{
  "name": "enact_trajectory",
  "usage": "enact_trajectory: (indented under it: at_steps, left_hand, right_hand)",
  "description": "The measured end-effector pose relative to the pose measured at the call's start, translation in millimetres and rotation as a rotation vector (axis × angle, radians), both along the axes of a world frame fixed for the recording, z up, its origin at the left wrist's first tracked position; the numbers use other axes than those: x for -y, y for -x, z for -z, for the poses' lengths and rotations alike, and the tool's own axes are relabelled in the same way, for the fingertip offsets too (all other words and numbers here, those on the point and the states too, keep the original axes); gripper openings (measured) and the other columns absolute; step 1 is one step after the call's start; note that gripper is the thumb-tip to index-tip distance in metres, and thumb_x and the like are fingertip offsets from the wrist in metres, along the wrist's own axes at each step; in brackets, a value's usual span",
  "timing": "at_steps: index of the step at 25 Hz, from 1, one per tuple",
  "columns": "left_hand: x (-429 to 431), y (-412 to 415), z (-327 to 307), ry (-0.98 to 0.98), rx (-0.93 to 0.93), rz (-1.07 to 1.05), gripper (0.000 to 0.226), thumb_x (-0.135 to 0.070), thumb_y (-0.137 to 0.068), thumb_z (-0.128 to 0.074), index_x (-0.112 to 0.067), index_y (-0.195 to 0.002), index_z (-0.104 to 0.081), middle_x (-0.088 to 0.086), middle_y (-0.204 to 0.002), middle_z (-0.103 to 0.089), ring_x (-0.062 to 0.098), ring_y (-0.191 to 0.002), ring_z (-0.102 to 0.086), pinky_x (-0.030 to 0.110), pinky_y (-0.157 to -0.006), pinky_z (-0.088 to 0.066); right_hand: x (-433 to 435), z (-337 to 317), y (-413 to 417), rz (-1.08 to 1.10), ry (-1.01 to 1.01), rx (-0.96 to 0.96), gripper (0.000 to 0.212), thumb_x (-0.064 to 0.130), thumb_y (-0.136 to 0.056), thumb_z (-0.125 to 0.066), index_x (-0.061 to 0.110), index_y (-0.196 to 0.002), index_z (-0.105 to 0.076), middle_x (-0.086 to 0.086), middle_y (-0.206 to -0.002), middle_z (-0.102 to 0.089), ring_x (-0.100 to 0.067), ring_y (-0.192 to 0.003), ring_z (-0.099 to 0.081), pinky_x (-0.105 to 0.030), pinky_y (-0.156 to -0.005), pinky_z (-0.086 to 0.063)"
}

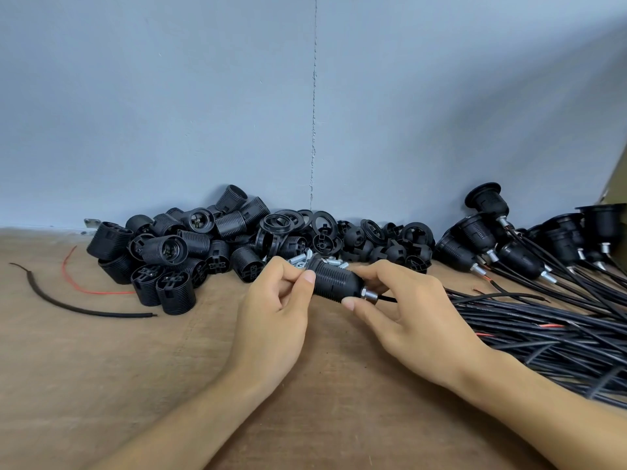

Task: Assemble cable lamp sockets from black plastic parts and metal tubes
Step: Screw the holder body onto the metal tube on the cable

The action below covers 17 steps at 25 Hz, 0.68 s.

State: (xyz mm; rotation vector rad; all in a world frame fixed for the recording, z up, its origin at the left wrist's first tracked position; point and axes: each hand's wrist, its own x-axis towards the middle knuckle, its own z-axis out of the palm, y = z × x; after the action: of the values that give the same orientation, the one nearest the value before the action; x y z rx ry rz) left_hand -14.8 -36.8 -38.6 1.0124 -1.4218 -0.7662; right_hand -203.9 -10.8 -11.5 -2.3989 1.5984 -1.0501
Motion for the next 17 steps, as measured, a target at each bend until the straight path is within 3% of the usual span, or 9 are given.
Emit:
enact_trajectory:
  at_steps: [3,5,7,9,11,13,15,17]
  left_hand:
    - [-1.7,-2.4,-1.4,0.043,0.033,0.001,0.022,-0.021,-0.099,-0.064,-0.023,-0.078,-0.056,0.002,-0.071,-0.070,0.020,-0.072,-0.066,0.017,-0.065,-0.049]
    - [-5.4,-2.0,-4.4,0.071,0.035,0.024,0.026,-0.013,-0.098,-0.065,-0.023,-0.077,-0.054,-0.008,-0.072,-0.072,0.001,-0.069,-0.065,0.007,-0.066,-0.044]
    - [-8.2,0.0,-6.1,0.121,0.043,0.041,0.025,-0.009,-0.097,-0.065,-0.021,-0.078,-0.055,-0.013,-0.079,-0.074,-0.003,-0.079,-0.068,0.004,-0.073,-0.045]
    - [-9.4,2.3,-5.9,0.157,0.041,0.044,0.021,-0.007,-0.097,-0.065,-0.016,-0.080,-0.057,-0.015,-0.086,-0.076,-0.001,-0.089,-0.070,0.005,-0.078,-0.046]
    - [-9.7,4.0,-5.8,0.166,0.033,0.034,0.019,-0.007,-0.096,-0.066,-0.014,-0.080,-0.058,-0.016,-0.086,-0.075,-0.001,-0.088,-0.071,0.005,-0.077,-0.047]
    - [-9.2,5.0,-5.0,0.169,0.041,-0.002,0.021,-0.007,-0.096,-0.066,-0.015,-0.078,-0.057,-0.019,-0.079,-0.072,-0.004,-0.079,-0.068,0.005,-0.072,-0.046]
    - [-9.5,5.1,-5.2,0.173,0.052,-0.005,0.022,-0.006,-0.096,-0.066,-0.015,-0.078,-0.056,-0.020,-0.078,-0.071,-0.005,-0.079,-0.067,0.004,-0.072,-0.045]
    - [-10.2,5.1,-5.8,0.186,0.045,0.021,0.023,-0.003,-0.096,-0.065,-0.015,-0.078,-0.057,-0.023,-0.086,-0.073,-0.007,-0.090,-0.069,0.002,-0.078,-0.045]
  right_hand:
    - [1.5,0.1,0.6,-0.002,-0.057,0.098,0.040,0.053,-0.091,-0.056,0.027,-0.120,-0.064,0.019,-0.101,-0.070,0.003,-0.097,-0.063,-0.014,-0.084,-0.047]
    - [2.2,-2.2,-0.1,0.002,-0.096,0.139,0.034,0.055,-0.094,-0.048,0.030,-0.106,-0.066,0.017,-0.084,-0.070,-0.002,-0.082,-0.066,-0.022,-0.076,-0.052]
    - [2.5,-5.2,0.0,0.018,-0.126,0.110,0.044,0.057,-0.098,-0.034,0.027,-0.085,-0.063,0.015,-0.075,-0.068,-0.007,-0.071,-0.064,-0.032,-0.072,-0.051]
    - [3.8,-5.9,1.2,0.047,-0.151,0.066,0.055,0.059,-0.099,-0.024,0.025,-0.076,-0.060,0.019,-0.073,-0.067,-0.006,-0.070,-0.062,-0.034,-0.070,-0.048]
    - [4.3,-5.5,0.9,0.051,-0.140,0.081,0.046,0.062,-0.098,-0.027,0.033,-0.091,-0.062,0.023,-0.076,-0.065,-0.002,-0.073,-0.059,-0.030,-0.068,-0.044]
    - [3.0,-6.3,-0.3,0.030,-0.143,0.067,0.040,0.069,-0.089,-0.044,0.043,-0.117,-0.053,0.025,-0.088,-0.063,0.002,-0.083,-0.060,-0.025,-0.073,-0.046]
    - [1.7,-7.0,0.1,0.021,-0.130,-0.026,0.049,0.068,-0.082,-0.061,0.044,-0.121,-0.047,0.026,-0.096,-0.063,-0.001,-0.086,-0.061,-0.024,-0.078,-0.047]
    - [2.3,-7.2,1.5,0.021,-0.088,-0.112,0.035,0.065,-0.088,-0.056,0.041,-0.113,-0.050,0.019,-0.090,-0.066,-0.005,-0.082,-0.061,-0.028,-0.074,-0.044]
